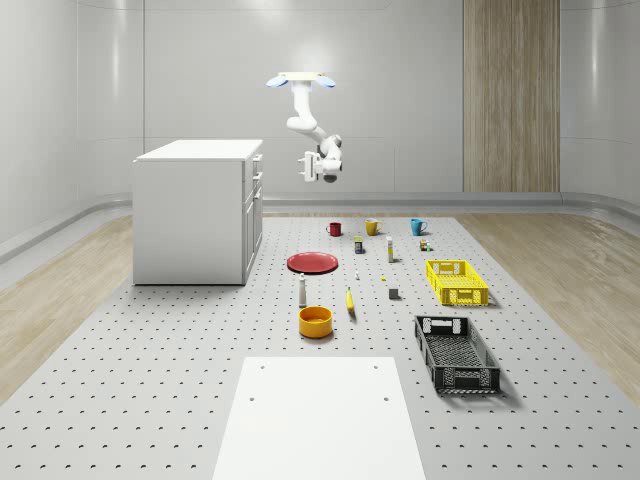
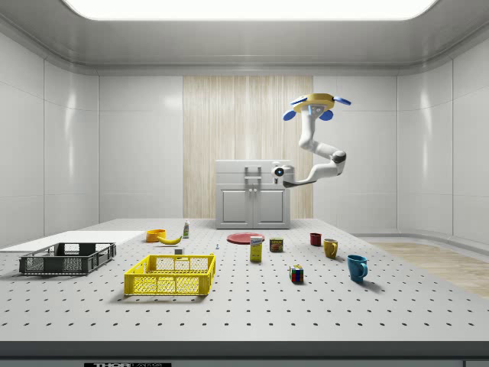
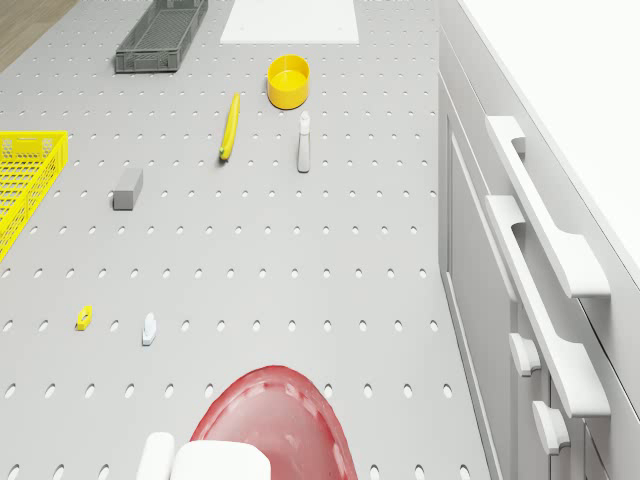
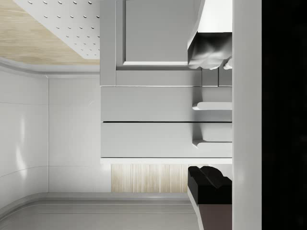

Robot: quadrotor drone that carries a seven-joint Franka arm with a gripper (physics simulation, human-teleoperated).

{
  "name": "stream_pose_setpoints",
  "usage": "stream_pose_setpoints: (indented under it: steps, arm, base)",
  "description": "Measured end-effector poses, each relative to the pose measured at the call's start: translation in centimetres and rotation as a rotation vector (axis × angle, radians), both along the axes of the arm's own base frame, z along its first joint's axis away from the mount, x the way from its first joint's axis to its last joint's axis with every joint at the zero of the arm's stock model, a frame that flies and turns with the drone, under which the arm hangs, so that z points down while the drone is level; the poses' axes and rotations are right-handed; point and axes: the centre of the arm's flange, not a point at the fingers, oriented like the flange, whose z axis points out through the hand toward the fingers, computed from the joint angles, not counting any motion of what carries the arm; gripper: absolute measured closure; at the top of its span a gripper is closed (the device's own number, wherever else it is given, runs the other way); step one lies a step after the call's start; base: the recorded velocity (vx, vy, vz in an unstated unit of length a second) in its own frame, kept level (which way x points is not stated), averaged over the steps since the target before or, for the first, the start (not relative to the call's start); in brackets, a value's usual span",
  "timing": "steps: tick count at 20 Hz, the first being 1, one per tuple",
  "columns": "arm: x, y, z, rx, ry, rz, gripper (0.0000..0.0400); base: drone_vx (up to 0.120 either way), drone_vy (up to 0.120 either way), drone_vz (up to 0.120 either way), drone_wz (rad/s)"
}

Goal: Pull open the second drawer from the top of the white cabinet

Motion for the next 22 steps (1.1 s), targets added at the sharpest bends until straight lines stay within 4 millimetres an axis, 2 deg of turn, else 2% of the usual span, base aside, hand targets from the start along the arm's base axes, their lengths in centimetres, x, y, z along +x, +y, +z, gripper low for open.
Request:
stream_pose_setpoints:
  steps: [5, 22]
  arm:
    - [0.00, 0.00, 0.00, 0.000, 0.000, 0.000, 0.0100]
    - [0.00, 0.00, 0.00, 0.000, 0.000, 0.000, 0.0100]
  base:
    - [0.120, -0.112, 0.000, 0.000]
    - [0.120, 0.000, 0.000, 0.000]
